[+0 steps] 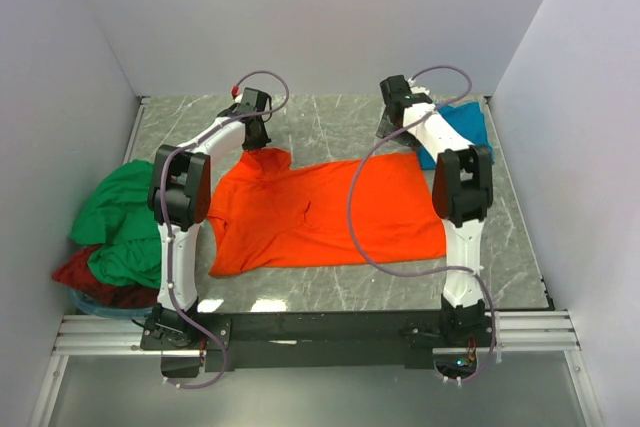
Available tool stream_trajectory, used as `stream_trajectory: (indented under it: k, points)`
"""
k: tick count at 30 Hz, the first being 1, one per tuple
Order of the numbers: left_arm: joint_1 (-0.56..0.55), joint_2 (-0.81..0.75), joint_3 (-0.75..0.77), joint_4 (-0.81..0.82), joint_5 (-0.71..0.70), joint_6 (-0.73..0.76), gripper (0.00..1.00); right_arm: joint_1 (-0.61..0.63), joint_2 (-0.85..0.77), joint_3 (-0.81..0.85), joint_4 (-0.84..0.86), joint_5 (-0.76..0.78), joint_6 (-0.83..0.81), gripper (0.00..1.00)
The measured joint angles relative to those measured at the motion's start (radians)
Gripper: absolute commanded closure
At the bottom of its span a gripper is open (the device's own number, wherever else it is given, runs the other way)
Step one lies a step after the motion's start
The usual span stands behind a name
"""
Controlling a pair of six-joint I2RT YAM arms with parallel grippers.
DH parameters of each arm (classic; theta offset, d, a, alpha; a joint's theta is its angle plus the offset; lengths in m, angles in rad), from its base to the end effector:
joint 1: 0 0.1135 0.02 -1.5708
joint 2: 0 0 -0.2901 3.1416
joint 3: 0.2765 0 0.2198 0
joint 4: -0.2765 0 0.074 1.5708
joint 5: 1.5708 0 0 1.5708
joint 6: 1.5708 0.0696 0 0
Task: Fold and stack the t-shirts
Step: Fold the tshirt
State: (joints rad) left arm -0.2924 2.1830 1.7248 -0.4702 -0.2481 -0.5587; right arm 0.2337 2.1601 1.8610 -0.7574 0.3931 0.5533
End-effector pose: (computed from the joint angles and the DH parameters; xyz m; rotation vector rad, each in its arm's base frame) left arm 0.4719 -0.1242 0.1979 -0.4274 2.4228 -0.0585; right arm 0.4624 0.0827 0.2293 0.5301 2.4613 -0.2089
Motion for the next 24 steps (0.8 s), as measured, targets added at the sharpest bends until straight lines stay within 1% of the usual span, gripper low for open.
stream_trajectory:
  k: [3,7,13,24]
  points:
    - [0.000,0.000,-0.003,0.000,0.000,0.002,1.00,-0.004,0.106,0.110,-0.070,0.025,0.007,0.22]
    - [0.000,0.000,-0.003,0.003,0.000,0.007,1.00,-0.016,0.208,0.234,-0.137,0.060,0.007,0.24]
    - [0.000,-0.002,-0.003,0.002,0.000,0.017,1.00,-0.031,0.220,0.242,-0.196,0.097,0.007,0.24]
    - [0.000,-0.014,-0.004,0.003,0.000,0.018,1.00,-0.045,0.232,0.249,-0.243,0.089,0.016,0.27]
